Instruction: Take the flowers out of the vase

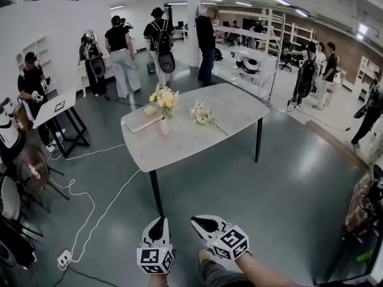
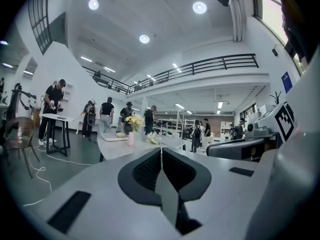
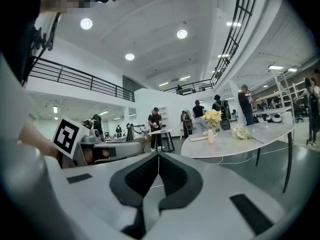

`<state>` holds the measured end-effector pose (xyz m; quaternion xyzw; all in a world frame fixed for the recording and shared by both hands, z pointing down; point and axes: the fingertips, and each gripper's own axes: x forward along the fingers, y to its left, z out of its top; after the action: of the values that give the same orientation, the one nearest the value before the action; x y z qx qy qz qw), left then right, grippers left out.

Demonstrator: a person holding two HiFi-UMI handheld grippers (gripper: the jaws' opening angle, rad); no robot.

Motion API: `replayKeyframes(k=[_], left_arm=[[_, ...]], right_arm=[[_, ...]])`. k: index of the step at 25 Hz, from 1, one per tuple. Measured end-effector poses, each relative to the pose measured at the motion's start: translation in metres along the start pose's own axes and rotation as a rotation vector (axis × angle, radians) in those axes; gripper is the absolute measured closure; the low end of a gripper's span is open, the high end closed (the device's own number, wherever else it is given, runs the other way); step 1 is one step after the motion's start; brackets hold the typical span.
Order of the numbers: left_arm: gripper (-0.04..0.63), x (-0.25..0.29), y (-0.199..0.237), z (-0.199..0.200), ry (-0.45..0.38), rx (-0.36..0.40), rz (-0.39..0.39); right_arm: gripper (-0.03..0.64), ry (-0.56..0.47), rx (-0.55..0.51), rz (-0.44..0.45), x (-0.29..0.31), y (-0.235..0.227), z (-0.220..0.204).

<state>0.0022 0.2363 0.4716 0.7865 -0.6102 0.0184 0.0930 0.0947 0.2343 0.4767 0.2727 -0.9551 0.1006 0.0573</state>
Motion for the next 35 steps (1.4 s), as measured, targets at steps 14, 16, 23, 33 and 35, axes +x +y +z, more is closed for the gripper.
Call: replayKeyframes(k=[14,16,23,33,35], left_arm=[[0.572,0.125,0.059,0.008,0.013,-0.044,0.064],[0.572,0.136,0.065,0.008,0.013,-0.049,0.077],[0.572,0.164,0.069,0.012,0.020,-0.046,0.078],[0.572,0.203,0.080,0.016,0.025,-0.050,0.030],[0.572,0.213,0.087,0.017,0.028,-0.050,0.020]], right_arm=[[0.595,0.095,-0.027,0.099,0.095,-0.094,0.012],[0.595,0.099,-0.027,0.102,0.102,-0.106,0.013],[0.595,0.116,-0.006,0.100,0.116,-0.133,0.012],[0.595,0.130,0.004,0.071,0.137,-0.158,0.013],[0.595,0.133,0.009,0.061,0.146,-0.163,0.015]])
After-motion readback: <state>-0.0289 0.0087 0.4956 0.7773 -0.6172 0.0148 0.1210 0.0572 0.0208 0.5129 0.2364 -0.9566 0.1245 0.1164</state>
